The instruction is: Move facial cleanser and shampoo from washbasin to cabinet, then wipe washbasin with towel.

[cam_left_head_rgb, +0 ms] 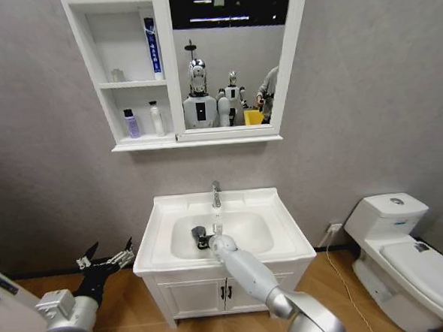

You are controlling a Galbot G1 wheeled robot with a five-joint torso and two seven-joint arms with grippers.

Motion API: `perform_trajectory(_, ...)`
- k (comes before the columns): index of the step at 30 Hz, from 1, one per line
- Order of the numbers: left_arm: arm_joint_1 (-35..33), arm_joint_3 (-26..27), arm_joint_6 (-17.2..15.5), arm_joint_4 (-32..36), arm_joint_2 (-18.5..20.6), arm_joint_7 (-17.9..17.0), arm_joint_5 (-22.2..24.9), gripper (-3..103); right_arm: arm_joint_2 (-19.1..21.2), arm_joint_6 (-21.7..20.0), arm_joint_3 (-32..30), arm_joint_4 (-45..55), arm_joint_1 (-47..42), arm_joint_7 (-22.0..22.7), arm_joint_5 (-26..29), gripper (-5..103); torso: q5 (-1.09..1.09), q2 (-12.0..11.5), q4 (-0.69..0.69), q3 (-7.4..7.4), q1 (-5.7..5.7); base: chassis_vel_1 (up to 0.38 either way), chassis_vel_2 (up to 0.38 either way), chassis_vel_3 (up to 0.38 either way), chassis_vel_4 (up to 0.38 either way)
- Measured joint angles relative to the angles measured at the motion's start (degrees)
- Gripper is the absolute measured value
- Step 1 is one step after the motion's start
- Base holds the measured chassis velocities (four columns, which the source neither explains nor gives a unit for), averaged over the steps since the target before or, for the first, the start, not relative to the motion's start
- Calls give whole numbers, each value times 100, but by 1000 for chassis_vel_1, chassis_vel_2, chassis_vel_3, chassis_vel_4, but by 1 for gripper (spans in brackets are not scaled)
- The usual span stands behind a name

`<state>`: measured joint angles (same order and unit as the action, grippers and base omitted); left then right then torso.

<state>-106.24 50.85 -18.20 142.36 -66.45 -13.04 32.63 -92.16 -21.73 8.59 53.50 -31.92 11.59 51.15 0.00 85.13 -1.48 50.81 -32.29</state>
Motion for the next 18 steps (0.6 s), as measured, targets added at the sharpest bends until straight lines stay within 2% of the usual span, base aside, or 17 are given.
perform_trajectory(5,0,0,0,0,0,1,0,100,306,-176,-185,-7,-104,308,-163,4,1,0,0,0,0,0,0,0,0)
perform_trajectory(7,-1,0,0,0,0,-1,0,100,733,-296,-355,148,-282,656,-267,4,0,-1,-8,0,0,0,0,0,0)
perform_trajectory(8,0,0,0,0,0,0,0,100,936,-359,-443,306,-371,811,-272,4,1,0,-7,0,0,0,0,0,0)
perform_trajectory(9,0,0,0,0,0,0,0,100,936,-359,-443,306,-371,811,-272,4,1,0,-7,0,0,0,0,0,0)
perform_trajectory(12,0,0,0,0,0,0,0,100,1422,-481,-698,855,-618,1150,-394,4,2,0,-3,0,0,0,0,0,0)
perform_trajectory(16,0,0,0,0,0,0,0,100,1729,-548,-959,1431,-819,1398,-347,4,3,0,-3,0,0,0,0,0,0)
perform_trajectory(18,0,0,0,0,0,-2,0,100,2209,-512,-1311,2262,-1139,1400,-125,4,2,0,-3,0,0,0,0,0,0)
